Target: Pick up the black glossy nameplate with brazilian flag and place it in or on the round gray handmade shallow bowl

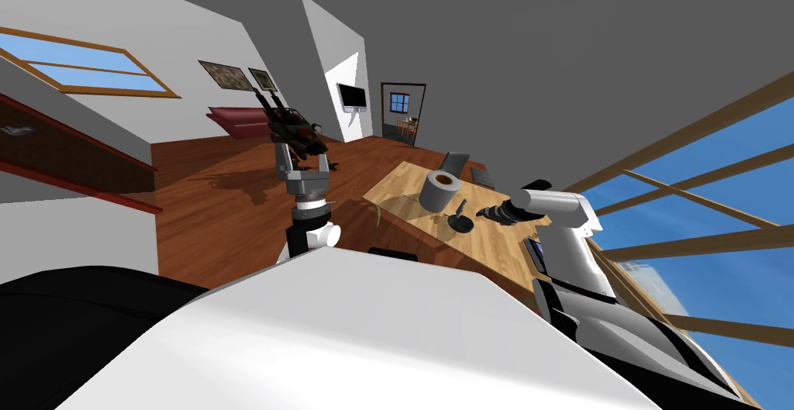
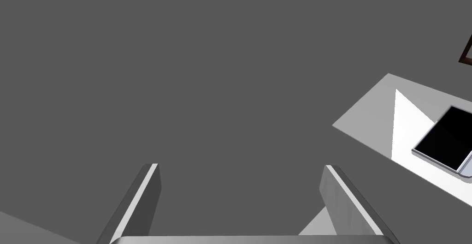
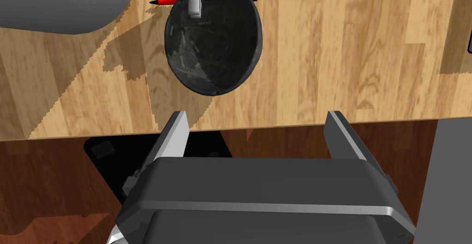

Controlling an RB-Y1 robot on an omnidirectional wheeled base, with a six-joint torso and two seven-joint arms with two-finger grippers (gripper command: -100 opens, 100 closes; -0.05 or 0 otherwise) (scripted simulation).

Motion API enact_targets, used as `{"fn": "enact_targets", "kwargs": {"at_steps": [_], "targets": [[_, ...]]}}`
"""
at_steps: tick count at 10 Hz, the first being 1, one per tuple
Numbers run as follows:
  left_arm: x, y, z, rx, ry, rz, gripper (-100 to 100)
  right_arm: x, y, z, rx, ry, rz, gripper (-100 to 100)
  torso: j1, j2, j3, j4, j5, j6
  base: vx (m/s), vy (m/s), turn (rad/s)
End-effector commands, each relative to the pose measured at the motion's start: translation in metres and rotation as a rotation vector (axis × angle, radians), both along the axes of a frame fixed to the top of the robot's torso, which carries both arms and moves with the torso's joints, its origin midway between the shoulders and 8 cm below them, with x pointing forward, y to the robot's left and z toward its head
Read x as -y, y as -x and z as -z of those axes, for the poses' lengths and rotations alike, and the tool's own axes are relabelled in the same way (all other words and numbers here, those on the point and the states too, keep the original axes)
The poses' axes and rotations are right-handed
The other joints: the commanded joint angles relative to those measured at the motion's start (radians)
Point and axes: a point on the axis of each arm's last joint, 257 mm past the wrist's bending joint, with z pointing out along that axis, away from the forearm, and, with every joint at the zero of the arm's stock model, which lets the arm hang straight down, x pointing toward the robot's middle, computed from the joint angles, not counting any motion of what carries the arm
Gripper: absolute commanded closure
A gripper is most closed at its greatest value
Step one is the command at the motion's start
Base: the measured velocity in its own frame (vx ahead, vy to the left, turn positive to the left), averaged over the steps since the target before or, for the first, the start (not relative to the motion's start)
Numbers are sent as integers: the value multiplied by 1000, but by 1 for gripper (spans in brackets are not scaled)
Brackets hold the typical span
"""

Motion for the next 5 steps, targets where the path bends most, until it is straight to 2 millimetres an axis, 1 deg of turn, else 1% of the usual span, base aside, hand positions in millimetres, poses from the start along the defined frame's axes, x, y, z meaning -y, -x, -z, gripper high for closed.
{"fn": "enact_targets", "kwargs": {"at_steps": [1, 5], "targets": [[0, 0, 0, 0, 0, 0, 0, 0, 0, 0, 0, 0, 0, 0, 0, 0, 0, 0, 0, 0, 0, 0, 0], [0, 0, 0, 0, 0, 0, 0, 0, 0, 0, 0, 0, 0, 0, 0, 0, 0, 0, 0, 0, 0, 0, 0]]}}
